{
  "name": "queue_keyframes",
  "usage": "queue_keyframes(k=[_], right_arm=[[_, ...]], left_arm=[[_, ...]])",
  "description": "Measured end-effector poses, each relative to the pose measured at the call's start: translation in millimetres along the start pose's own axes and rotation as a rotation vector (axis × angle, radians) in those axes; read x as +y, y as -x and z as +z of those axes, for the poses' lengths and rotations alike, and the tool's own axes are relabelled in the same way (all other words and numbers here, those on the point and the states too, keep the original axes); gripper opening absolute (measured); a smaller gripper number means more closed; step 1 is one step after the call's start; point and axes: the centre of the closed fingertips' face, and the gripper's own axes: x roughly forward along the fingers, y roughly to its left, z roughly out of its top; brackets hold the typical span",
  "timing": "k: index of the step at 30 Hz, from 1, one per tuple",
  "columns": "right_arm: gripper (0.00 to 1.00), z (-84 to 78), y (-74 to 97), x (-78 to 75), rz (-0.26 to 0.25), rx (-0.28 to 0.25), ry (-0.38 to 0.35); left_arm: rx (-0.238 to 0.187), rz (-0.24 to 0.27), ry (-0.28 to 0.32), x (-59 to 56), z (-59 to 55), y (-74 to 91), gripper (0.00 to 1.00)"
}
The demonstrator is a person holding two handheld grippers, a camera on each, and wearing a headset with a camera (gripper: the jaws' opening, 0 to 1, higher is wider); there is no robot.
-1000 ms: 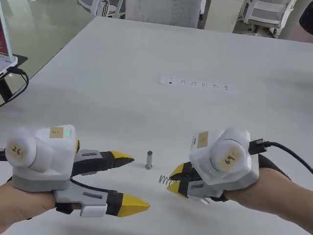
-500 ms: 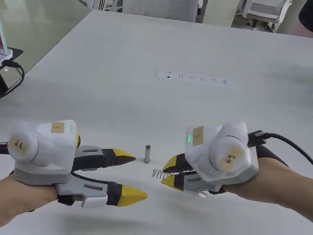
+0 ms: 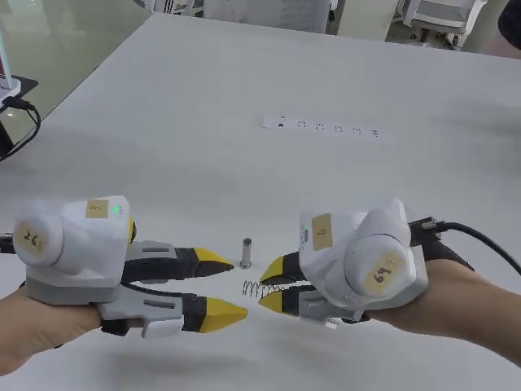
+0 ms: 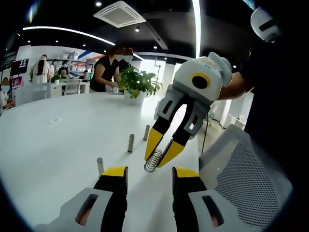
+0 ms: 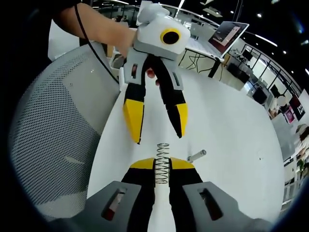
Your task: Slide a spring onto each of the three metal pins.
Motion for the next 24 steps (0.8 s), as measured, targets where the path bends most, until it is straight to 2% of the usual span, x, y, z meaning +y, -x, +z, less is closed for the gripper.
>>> queue_keyframes(k=[6, 15, 24], right_arm=[[0.07, 2.9, 2.6, 1.2, 0.003, -0.007, 0.012], [0.07, 6.9, 5.0, 4.2, 0.009, -0.027, 0.025], [0.07, 11.3, 7.4, 3.0, 0.007, -0.04, 0.034]], left_arm=[[-0.013, -0.012, -0.007, -2.4, 5.0, -3.3, 0.26], [-0.021, -0.044, -0.06, -8.3, 7.2, -7.7, 0.18], [-0.033, -0.045, -0.055, -6.4, 10.2, -7.5, 0.11]])
